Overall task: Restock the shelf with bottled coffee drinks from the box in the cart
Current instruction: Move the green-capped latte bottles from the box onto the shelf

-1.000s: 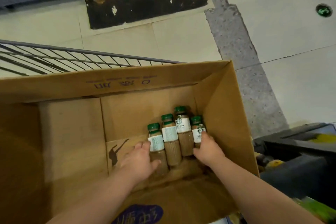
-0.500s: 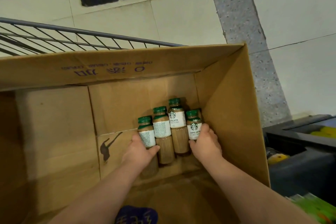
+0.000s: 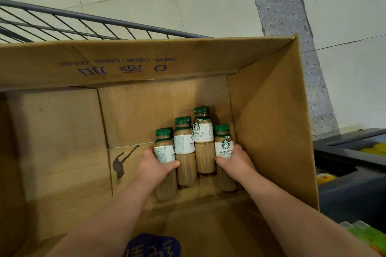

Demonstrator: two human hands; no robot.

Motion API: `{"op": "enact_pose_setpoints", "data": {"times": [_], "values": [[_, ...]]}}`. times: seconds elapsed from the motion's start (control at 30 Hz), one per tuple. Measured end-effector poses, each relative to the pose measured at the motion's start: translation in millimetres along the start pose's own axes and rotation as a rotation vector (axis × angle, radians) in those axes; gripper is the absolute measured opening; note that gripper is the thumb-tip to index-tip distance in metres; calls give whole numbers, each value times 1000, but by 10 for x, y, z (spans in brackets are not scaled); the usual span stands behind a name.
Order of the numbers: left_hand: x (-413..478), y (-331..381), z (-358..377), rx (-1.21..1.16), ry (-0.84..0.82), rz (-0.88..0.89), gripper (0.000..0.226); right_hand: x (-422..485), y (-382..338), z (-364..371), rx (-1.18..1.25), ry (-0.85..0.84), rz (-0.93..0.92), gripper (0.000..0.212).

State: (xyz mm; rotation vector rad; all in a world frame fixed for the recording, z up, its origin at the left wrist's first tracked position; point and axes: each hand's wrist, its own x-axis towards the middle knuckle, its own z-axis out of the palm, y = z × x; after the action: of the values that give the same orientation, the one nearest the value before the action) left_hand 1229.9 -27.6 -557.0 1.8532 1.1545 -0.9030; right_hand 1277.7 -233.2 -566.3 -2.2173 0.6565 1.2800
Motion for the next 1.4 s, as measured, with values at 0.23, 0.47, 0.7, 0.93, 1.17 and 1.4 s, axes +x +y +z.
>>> {"op": "enact_pose_setpoints", "data": {"times": [0.23, 0.47, 0.7, 0.93, 1.17, 1.4], "values": [[-186, -8, -156, 107, -26, 81, 74, -222, 9, -42, 60, 50, -37, 56], [-604, 102, -380, 57, -36, 221, 68, -727, -142, -177, 80, 102, -186, 51], [-1104, 134, -757, -11, -65, 398, 63, -1467, -297, -100, 298, 198, -250, 42], [-1623, -64, -1311, -83, -101, 582, 54, -2396, -388, 40, 411, 367, -333, 31], [-2149, -147, -1519, -58, -196, 802, 47, -3186, -140, 205, 523, 534, -326, 37], [-2763, -346, -1187, 53, -380, 962, 40, -3924, 576, 542, 689, 709, -198, 37]]}}
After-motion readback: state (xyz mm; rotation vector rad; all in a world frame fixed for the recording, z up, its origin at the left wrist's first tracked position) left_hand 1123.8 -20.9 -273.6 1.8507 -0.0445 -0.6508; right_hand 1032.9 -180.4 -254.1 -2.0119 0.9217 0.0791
